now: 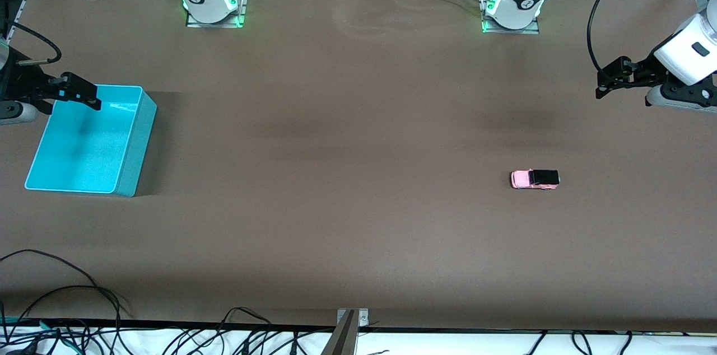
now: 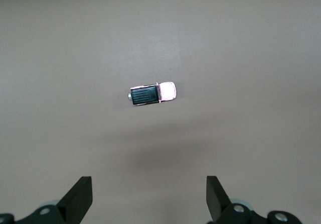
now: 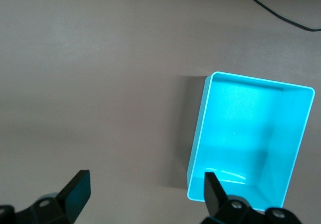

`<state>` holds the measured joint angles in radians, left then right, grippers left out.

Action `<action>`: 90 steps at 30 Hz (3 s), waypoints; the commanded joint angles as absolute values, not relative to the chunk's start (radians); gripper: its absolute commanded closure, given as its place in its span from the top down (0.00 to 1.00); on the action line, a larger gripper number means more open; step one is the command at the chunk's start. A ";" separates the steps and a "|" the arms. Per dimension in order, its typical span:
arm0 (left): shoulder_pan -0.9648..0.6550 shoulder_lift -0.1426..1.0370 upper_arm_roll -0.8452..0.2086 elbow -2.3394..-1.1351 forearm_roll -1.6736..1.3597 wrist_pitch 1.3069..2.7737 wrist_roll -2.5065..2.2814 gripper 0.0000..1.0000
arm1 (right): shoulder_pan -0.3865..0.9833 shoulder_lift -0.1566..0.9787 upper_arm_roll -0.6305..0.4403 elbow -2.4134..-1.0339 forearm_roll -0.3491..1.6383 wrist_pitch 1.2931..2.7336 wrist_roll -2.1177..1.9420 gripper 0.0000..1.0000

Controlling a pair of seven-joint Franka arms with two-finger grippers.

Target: Wind and store pink jeep toy

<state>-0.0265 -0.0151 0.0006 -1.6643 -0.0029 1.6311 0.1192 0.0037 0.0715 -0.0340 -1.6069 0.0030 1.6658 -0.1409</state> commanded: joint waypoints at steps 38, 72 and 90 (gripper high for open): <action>-0.006 -0.015 0.003 -1.631 0.008 1.569 0.120 1.00 | 0.005 0.084 -0.031 -1.578 -0.012 1.658 -0.129 1.00; 0.009 0.147 0.000 -1.632 0.012 1.587 0.514 1.00 | 0.005 0.084 -0.031 -1.578 -0.012 1.658 -0.129 1.00; 0.023 0.288 -0.009 -1.652 0.014 1.795 0.939 1.00 | 0.005 0.084 -0.031 -1.578 -0.014 1.658 -0.129 1.00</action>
